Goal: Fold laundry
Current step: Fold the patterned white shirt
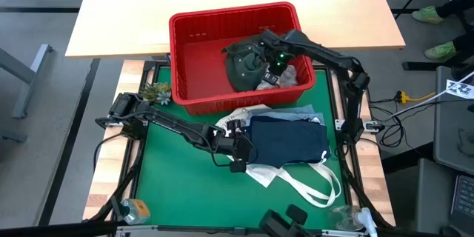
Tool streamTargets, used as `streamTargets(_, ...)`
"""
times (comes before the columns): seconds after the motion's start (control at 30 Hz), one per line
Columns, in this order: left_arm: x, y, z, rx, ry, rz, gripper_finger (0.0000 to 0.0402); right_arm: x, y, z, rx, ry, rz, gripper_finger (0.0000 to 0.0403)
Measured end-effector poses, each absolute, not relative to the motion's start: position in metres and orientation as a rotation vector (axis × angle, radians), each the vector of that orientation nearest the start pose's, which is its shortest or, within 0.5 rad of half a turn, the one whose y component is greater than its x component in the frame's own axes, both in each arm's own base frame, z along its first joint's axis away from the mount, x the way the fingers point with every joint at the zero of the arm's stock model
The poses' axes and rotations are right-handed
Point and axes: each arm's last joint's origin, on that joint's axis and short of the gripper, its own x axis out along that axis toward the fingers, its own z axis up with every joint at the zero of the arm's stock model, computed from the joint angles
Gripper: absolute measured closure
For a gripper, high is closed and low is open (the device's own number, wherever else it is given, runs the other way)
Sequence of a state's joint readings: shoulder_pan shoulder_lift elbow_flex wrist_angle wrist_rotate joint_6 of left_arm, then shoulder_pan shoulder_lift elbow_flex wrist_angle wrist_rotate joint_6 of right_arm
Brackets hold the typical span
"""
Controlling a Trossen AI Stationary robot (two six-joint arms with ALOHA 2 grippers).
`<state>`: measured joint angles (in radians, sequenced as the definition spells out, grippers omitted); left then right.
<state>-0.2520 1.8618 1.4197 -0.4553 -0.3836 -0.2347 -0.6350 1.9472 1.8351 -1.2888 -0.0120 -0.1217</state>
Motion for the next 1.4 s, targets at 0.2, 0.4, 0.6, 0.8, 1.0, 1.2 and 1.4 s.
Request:
streamTargets(0.2, 0.392, -0.09, 0.232, 0.061, 0.83, 0.221, 0.0281, 0.299, -0.219, 0.31, 0.316, 1.309, -0.436, 0.0395)
streamTargets(0.4, 0.392, -0.09, 0.232, 0.061, 0.83, 0.221, 0.0281, 0.289, -0.212, 0.33, 0.296, 1.255, -0.448, 0.0392)
streamTargets(0.6, 0.39, -0.087, 0.236, 0.087, 0.817, 0.274, 0.0281, 0.278, -0.204, 0.349, 0.273, 1.194, -0.461, 0.0391)
streamTargets(0.8, 0.371, -0.081, 0.278, 0.091, 0.721, 0.312, 0.0281, 0.262, -0.193, 0.374, 0.244, 1.116, -0.478, 0.0391)
streamTargets(1.0, 0.347, -0.074, 0.321, 0.089, 0.609, 0.305, 0.0281, 0.241, -0.177, 0.406, 0.201, 0.986, -0.496, 0.0391)
streamTargets(1.2, 0.336, -0.071, 0.34, 0.087, 0.544, 0.297, 0.0281, 0.216, -0.157, 0.442, 0.151, 0.783, -0.508, 0.0391)
streamTargets(1.4, 0.34, -0.063, 0.344, 0.098, 0.512, 0.318, 0.0281, 0.19, -0.137, 0.475, 0.13, 0.576, -0.523, 0.0391)
